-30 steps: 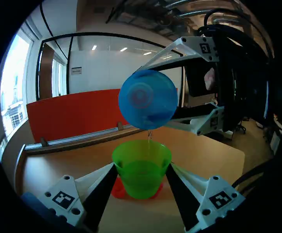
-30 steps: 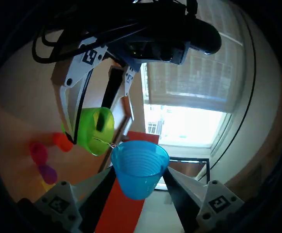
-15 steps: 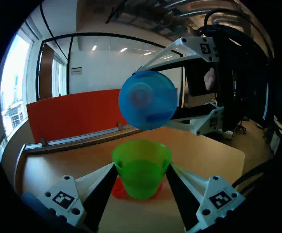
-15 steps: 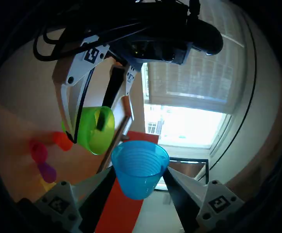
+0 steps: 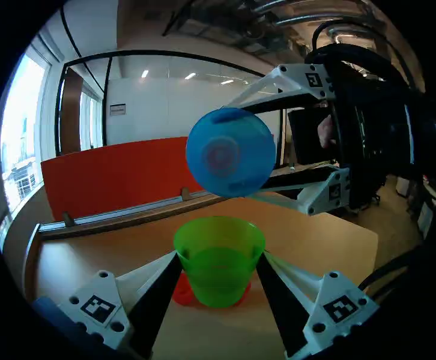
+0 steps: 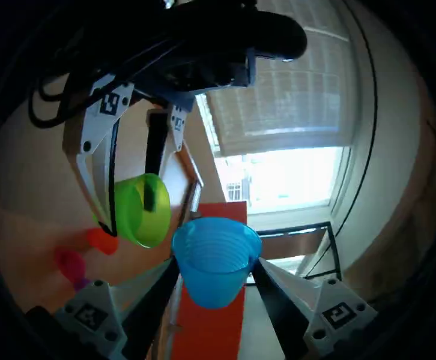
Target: Pour water
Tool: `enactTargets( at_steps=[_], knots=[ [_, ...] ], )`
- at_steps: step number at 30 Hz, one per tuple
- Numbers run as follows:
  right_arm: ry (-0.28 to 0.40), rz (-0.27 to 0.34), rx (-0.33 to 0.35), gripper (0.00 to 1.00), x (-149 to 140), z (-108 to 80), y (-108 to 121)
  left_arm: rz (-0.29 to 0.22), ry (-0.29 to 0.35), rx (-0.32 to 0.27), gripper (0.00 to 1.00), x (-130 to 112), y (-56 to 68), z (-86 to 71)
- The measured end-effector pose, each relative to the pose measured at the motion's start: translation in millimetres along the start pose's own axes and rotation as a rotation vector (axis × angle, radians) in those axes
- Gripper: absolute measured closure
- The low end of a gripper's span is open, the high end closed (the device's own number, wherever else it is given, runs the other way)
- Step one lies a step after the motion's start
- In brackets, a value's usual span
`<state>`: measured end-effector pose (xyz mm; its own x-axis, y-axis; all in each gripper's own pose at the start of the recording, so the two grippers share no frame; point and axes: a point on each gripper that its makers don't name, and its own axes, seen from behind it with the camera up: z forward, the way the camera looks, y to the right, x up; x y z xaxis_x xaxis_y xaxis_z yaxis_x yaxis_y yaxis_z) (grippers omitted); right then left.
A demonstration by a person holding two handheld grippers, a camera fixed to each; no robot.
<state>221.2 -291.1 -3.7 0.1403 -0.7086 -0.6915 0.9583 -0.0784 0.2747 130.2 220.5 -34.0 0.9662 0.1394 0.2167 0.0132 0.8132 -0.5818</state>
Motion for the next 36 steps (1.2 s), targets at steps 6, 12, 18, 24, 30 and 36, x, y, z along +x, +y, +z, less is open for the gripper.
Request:
enactTargets(
  at_steps=[6, 12, 18, 24, 30, 36],
  knots=[
    [0.0, 0.253, -0.007, 0.13, -10, -4.3, -2, 0.003, -0.002, 0.0, 0.17, 0, 0.7, -0.7],
    [-0.01, 0.442, -0.01, 0.12, -22, -7.8, -5, 0.008, -0.004, -0.002, 0.16, 1, 1.1, -0.5],
    [-0.026, 0.618, -0.034, 0.13, -31, -9.7, -7, 0.009, -0.006, -0.002, 0.17, 0, 1.7, -0.5],
    [-0.025, 0.825, -0.047, 0.13, -35, -14.3, -10, 0.009, -0.007, 0.0, 0.17, -1, 1.1, -0.2],
    [-0.037, 1.018, -0.044, 0.13, -41, -18.1, -19, 0.009, -0.009, 0.001, 0.17, -1, 0.2, 0.4],
    [-0.034, 1.139, -0.038, 0.13, -40, -20.2, -26, 0.007, -0.013, -0.004, 0.17, -2, 0.5, 1.5]
  ],
)
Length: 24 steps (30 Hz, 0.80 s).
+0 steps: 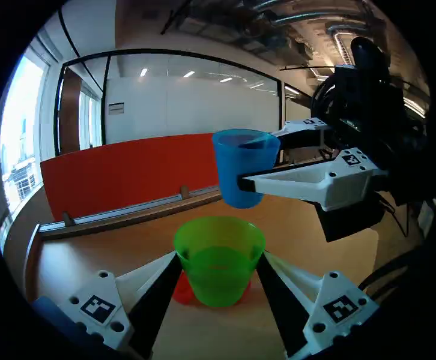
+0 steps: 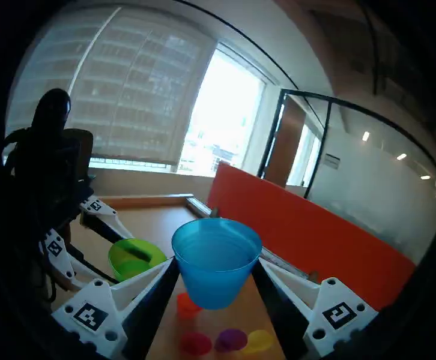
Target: Pour water
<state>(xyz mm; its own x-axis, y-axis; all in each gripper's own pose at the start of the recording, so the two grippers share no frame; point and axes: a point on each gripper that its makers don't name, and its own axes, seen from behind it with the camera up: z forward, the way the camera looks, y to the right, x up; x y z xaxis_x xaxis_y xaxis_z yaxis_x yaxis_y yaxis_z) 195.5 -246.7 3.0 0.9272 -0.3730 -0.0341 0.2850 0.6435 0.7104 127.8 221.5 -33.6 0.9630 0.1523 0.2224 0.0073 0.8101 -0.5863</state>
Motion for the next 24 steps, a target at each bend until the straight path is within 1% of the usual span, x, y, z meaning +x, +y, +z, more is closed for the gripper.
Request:
enactTargets(
  at_steps=[2, 12, 24],
  knots=[
    [-0.004, 0.018, -0.001, 0.13, -2, -0.3, -1, 0.001, -0.003, -0.001, 0.16, 0, -0.2, 0.2],
    [-0.023, 0.064, -0.013, 0.13, -12, -1.3, -2, 0.004, -0.013, 0.001, 0.17, -6, -2.2, 1.3],
    [-0.072, 0.115, -0.047, 0.13, -42, -10.6, 10, 0.009, -0.036, 0.012, 0.17, -20, -9.1, 1.7]
  ],
)
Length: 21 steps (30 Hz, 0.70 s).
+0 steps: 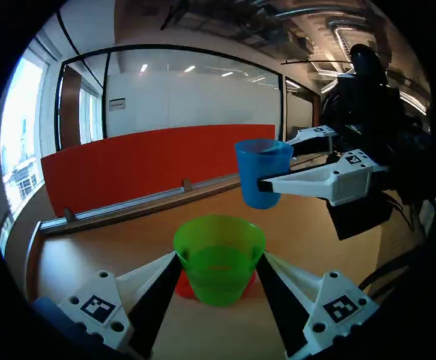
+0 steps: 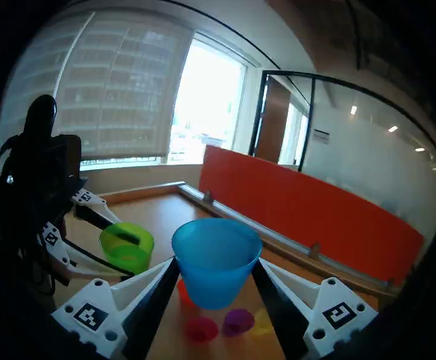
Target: Pour water
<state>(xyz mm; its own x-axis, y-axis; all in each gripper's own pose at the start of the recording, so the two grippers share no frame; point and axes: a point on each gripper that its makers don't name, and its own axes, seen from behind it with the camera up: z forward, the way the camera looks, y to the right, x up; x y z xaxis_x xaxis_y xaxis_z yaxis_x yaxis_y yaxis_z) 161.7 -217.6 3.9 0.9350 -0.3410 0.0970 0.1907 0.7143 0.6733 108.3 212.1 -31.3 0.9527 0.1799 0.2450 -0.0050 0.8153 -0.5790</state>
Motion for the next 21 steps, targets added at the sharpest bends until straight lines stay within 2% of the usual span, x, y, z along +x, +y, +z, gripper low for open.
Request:
enactTargets(
  at_steps=[11, 21],
  knots=[
    [-0.055, 0.042, -0.056, 0.13, -35, -7.9, 23, 0.009, -0.032, 0.002, 0.16, -18, -3.4, 2.5],
    [-0.106, 0.054, -0.08, 0.13, -66, -12.8, 36, 0.021, -0.072, 0.002, 0.17, -38, -5.4, 6.8]
  ],
)
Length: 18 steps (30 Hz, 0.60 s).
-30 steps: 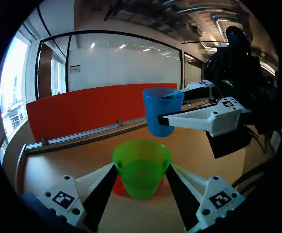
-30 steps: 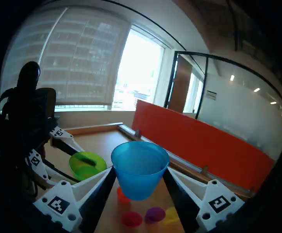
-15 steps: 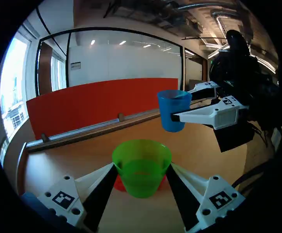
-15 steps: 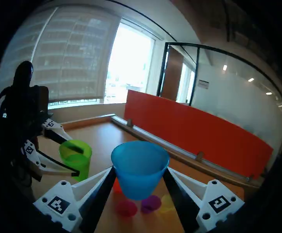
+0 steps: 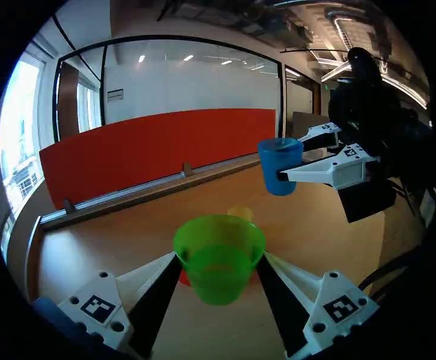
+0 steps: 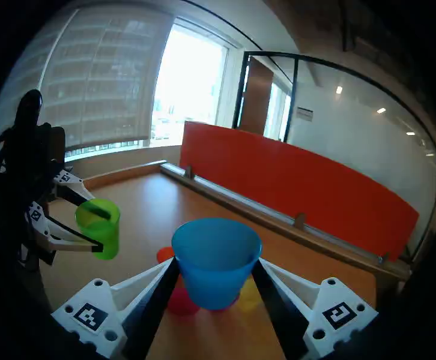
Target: Pour water
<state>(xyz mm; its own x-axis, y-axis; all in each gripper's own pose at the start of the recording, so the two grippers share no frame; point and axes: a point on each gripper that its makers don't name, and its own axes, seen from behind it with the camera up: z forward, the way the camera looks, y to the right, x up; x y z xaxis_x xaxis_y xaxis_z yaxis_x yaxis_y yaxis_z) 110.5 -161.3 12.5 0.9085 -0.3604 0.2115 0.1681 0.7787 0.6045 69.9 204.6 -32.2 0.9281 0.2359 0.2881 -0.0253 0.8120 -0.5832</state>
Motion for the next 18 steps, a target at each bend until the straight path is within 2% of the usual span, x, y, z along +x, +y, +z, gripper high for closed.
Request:
enactTargets(
  at_steps=[18],
  knots=[
    [-0.099, 0.035, -0.019, 0.13, -58, 7.7, 20, 0.016, -0.079, -0.006, 0.17, -38, -1.2, 14.6]
  ],
)
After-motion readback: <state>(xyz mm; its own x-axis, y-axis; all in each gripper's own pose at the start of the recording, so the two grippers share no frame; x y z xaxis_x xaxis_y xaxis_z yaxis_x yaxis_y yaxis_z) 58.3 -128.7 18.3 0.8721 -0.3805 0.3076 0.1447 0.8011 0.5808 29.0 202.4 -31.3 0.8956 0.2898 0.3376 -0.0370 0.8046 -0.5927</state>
